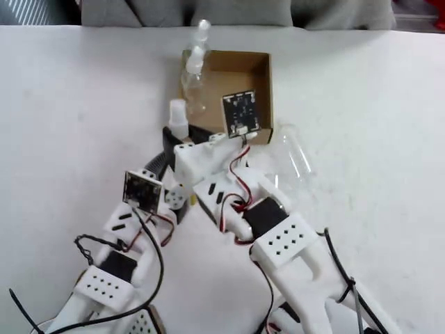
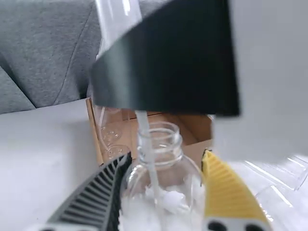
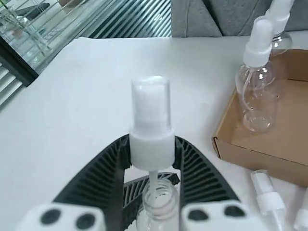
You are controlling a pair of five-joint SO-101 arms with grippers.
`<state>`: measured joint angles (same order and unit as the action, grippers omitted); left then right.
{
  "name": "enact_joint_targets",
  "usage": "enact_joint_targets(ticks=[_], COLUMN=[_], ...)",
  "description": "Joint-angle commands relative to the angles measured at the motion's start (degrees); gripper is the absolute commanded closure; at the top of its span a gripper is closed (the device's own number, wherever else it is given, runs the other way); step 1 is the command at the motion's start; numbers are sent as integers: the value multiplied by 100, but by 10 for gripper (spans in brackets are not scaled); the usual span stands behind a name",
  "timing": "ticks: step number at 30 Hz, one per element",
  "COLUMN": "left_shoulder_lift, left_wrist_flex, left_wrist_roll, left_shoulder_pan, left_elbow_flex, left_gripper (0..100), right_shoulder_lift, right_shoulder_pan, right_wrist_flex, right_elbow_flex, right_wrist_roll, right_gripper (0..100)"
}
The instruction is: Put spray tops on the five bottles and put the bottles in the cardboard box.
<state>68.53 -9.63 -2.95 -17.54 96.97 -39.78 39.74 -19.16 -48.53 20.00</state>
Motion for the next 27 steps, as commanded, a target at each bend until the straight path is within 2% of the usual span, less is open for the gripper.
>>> enact_joint_targets(ticks=[1, 6, 8, 13, 20, 27], left_shoulder_lift=[84, 84, 84, 84, 84, 84], left_wrist_flex=[18, 9, 9, 9, 9, 9], left_wrist_roll=[35, 35, 35, 35, 35, 35], left_shoulder_pan=[-66, -66, -66, -57, -66, -57], left_elbow_flex=[-9, -9, -9, -9, -9, -9], left_gripper=[940, 940, 940, 940, 940, 940], right_shoulder_lift=[-462, -989, -1042, -1059, -1200, -2501], right_shoulder_pan=[92, 215, 330, 435, 435, 391], right_wrist_flex=[66, 48, 48, -127, -154, -708], right_elbow_flex=[-88, -475, -563, -598, -571, -571], right_wrist_roll=[-18, -202, -510, -527, -519, -527], right_gripper=[977, 970, 924, 818, 812, 813])
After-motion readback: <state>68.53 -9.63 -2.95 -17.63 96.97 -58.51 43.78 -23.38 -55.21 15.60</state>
